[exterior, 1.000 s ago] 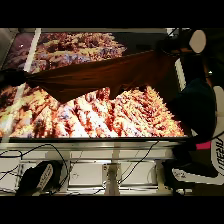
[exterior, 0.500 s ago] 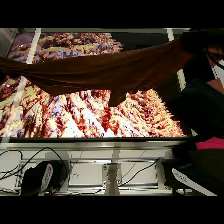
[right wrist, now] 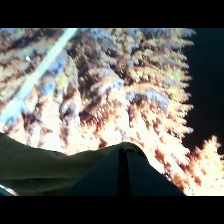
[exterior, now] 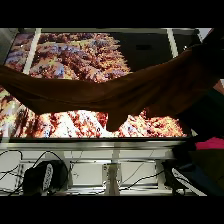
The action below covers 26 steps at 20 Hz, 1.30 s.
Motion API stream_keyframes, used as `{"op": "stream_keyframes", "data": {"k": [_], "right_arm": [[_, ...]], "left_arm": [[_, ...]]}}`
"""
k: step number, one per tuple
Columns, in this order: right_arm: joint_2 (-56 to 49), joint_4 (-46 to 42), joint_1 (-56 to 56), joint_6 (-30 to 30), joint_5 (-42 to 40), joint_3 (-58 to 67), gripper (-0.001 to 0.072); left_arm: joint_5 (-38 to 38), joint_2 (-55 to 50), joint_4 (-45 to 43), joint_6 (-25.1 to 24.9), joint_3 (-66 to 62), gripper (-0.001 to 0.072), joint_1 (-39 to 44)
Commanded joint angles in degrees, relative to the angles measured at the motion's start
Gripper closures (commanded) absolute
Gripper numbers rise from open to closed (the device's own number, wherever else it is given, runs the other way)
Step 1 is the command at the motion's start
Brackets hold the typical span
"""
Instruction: Fold the clothes and pants, and hang the long-sleeved shirts on hangers.
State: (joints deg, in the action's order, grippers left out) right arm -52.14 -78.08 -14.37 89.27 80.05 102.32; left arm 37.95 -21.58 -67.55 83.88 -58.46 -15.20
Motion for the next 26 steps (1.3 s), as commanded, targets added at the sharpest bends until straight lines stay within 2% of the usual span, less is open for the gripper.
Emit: {"op": "stream_keyframes", "data": {"k": [1,3,6,10,12,19,24,25,26], "right_arm": [[-3.4,-2.7,0.0,-0.3,-0.9,-4.5,0.0700],[-7.6,-2.9,0.0,-0.3,-3.1,-9.0,0.0700],[-15.5,-3.1,0.1,-0.4,-11.1,-16.5,0.0700],[-28.4,-3.1,0.0,-0.4,-25.6,-20.2,0.0700],[-32.9,-3.1,0.0,-0.2,-31.2,-20.2,0.0700],[-35.5,-2.8,0.1,0.1,-55.3,-20.0,0.0700],[-35.6,-3.1,0.5,0.0,-61.2,-20.0,0.0700],[-35.5,-3.1,0.8,0.0,-62.2,-20.0,0.0682],[-35.5,-3.2,1.4,-0.1,-63.0,-20.0,0.0524]], "left_arm": [[8.0,-6.3,0.1,1.9,0.0,0.0688,0.0],[14.1,-13.6,0.1,1.9,0.1,0.0688,0.0],[21.3,-26.9,0.1,1.5,1.0,0.0688,0.4],[19.9,-44.9,2.7,-3.3,1.4,0.0687,1.1],[19.2,-50.4,7.0,-3.4,1.3,0.0687,1.0],[7.3,-52.3,15.9,-6.6,1.2,0.0687,1.1],[7.1,-52.6,15.8,-6.6,1.2,0.0687,1.1],[7.1,-52.6,15.8,-6.6,1.2,0.0687,1.1],[7.1,-52.6,15.8,-6.6,1.2,0.0687,1.1]]}}
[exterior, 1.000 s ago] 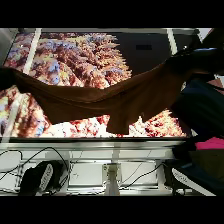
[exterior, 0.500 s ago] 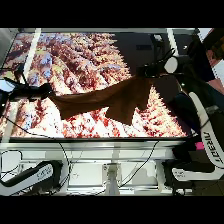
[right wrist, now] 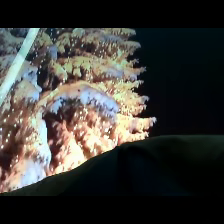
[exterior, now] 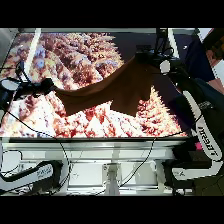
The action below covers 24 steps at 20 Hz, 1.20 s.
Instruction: Fold the clothes and pants, and hang the long-sleeved shirts on hangers.
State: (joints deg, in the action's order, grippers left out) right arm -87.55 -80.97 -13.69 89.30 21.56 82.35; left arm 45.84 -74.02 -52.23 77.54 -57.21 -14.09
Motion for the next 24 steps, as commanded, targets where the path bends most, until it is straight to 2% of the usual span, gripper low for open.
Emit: {"op": "stream_keyframes", "data": {"k": [1,2,3,4,5,7,10,11,12,13,16,24], "right_arm": [[-0.1,-0.3,1.2,-0.1,-4.6,0.0,0.0286],[-0.1,-0.3,1.8,-0.1,-4.3,0.0,0.0144],[0.0,-0.3,2.7,-0.1,-3.3,0.0,0.0137],[0.2,-0.3,3.9,-0.1,-1.7,0.0,0.0137],[0.4,-0.3,5.3,-0.1,0.5,0.0,0.0138],[1.1,-0.3,8.7,-0.1,7.6,0.0,0.0161],[1.5,-0.3,14.9,-0.2,24.0,0.0,0.0162],[1.3,-0.3,16.8,-0.6,28.5,-0.3,0.0219],[1.2,-0.2,18.4,-0.8,31.9,-0.9,0.0330],[1.2,0.0,19.7,-2.0,34.2,-2.2,0.0344],[1.2,3.6,21.3,-4.5,35.6,-6.1,0.0344],[-8.2,24.7,21.2,-11.3,39.2,-8.9,0.0321]], "left_arm": [[-0.7,-0.1,0.5,-0.2,0.0,0.0678,0.0],[-0.7,-0.1,0.5,-0.2,0.0,0.0634,0.0],[-0.7,-0.1,0.5,-0.3,0.0,0.0461,-0.1],[-0.9,-0.1,0.5,-0.2,-0.1,0.0257,-0.3],[-1.1,0.0,0.4,-0.3,-0.1,0.0114,-0.4],[-1.1,0.3,0.5,-0.2,-0.1,0.0098,-1.1],[-1.1,2.5,0.4,-0.8,-0.1,0.0099,-2.3],[-1.1,3.8,0.4,-2.1,-0.1,0.0099,-2.9],[-1.1,5.2,0.4,-3.4,-0.1,0.0099,-3.5],[-1.1,7.0,0.4,-4.5,-0.1,0.0099,-4.2],[-1.1,11.9,0.4,-5.0,-0.1,0.0099,-5.8],[-1.1,16.5,0.2,-4.9,0.0,0.0100,-6.4]]}}
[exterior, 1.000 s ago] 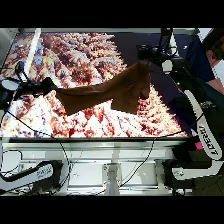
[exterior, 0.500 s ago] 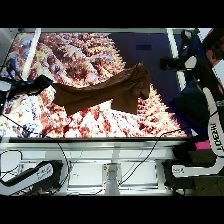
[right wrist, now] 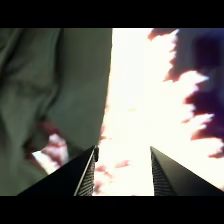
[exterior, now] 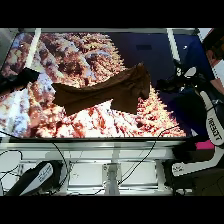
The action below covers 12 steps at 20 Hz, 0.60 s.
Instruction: Fold the clothes and pants, and hang the long-sleeved shirts on hangers.
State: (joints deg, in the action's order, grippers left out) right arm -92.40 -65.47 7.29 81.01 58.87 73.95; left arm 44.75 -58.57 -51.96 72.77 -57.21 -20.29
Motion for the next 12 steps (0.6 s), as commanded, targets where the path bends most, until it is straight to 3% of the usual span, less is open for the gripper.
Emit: {"op": "stream_keyframes", "data": {"k": [1,2,4,12], "right_arm": [[-4.5,10.9,0.2,-3.0,1.8,-0.5,0.0318],[-5.7,11.6,0.2,-3.0,1.7,-0.5,0.0315],[-7.3,11.7,0.2,-2.4,1.7,-0.5,0.0240],[-9.4,14.2,0.2,-2.1,0.3,-0.5,0.0303]], "left_arm": [[0.0,1.0,0.0,-0.2,0.0,0.0100,-0.2],[0.0,1.0,0.0,-0.2,0.0,0.0100,-0.2],[0.0,1.0,0.0,-0.2,0.0,0.0100,-0.2],[0.0,1.0,0.0,-0.2,0.0,0.0100,-0.2]]}}
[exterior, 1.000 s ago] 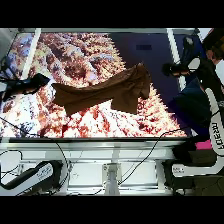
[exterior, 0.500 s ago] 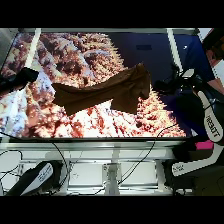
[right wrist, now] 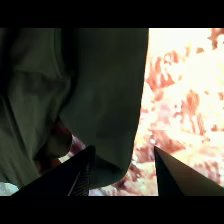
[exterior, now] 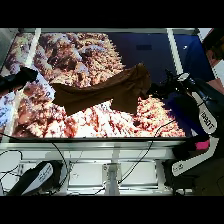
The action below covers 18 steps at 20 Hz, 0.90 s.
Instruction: Fold the clothes and pants, and hang the long-sleeved shirts on hangers.
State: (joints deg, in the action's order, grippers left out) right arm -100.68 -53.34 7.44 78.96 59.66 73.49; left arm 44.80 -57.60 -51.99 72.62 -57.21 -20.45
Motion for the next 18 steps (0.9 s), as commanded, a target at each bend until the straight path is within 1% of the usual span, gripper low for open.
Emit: {"op": "stream_keyframes", "data": {"k": [1,2,3,5,6,8,9,10,11,15,16,17,18], "right_arm": [[-1.9,3.7,0.0,-0.2,-0.6,0.0,0.0305],[-2.4,5.2,0.0,-0.8,-0.8,0.0,0.0343],[-2.6,6.6,0.0,-1.8,-1.2,0.0,0.0347],[-2.7,9.0,0.0,-4.3,-2.1,0.0,0.0464],[-2.7,9.7,0.0,-5.0,-2.4,0.0,0.0471],[-2.7,9.8,0.0,-5.2,-3.0,0.0,0.0635],[-2.7,9.8,0.0,-5.2,-3.4,0.0,0.0683],[-2.7,9.8,0.0,-5.2,-3.8,0.0,0.0700],[-2.7,9.8,0.0,-5.2,-4.1,0.0,0.0700],[-2.7,9.8,0.0,-5.2,-4.9,0.0,0.0700],[-2.7,9.8,0.0,-5.2,-4.9,0.0,0.0700],[-2.7,9.8,0.0,-5.2,-5.0,0.0,0.0700],[-2.7,9.8,0.0,-5.2,-5.2,0.0,0.0700]], "left_arm": [[0.0,0.0,0.0,0.0,0.0,0.0100,0.0],[0.0,0.0,0.0,0.0,0.0,0.0100,0.0],[0.0,0.0,0.0,0.0,0.0,0.0100,0.0],[0.0,0.0,0.0,0.0,0.0,0.0100,0.0],[0.1,0.0,0.0,0.0,0.0,0.0100,0.0],[2.0,0.0,0.0,0.5,0.0,0.0101,0.0],[3.5,0.1,-0.2,0.7,0.2,0.0105,0.0],[4.9,0.2,-0.2,0.8,0.7,0.0159,0.0],[6.1,0.6,-0.2,1.2,1.9,0.0194,0.0],[11.1,4.1,-0.2,5.6,13.2,0.0197,0.0],[12.1,5.4,-0.1,7.7,17.1,0.0197,0.0],[13.1,6.5,1.1,9.5,21.0,0.0198,0.1],[13.5,7.5,3.5,9.4,24.6,0.0198,0.1]]}}
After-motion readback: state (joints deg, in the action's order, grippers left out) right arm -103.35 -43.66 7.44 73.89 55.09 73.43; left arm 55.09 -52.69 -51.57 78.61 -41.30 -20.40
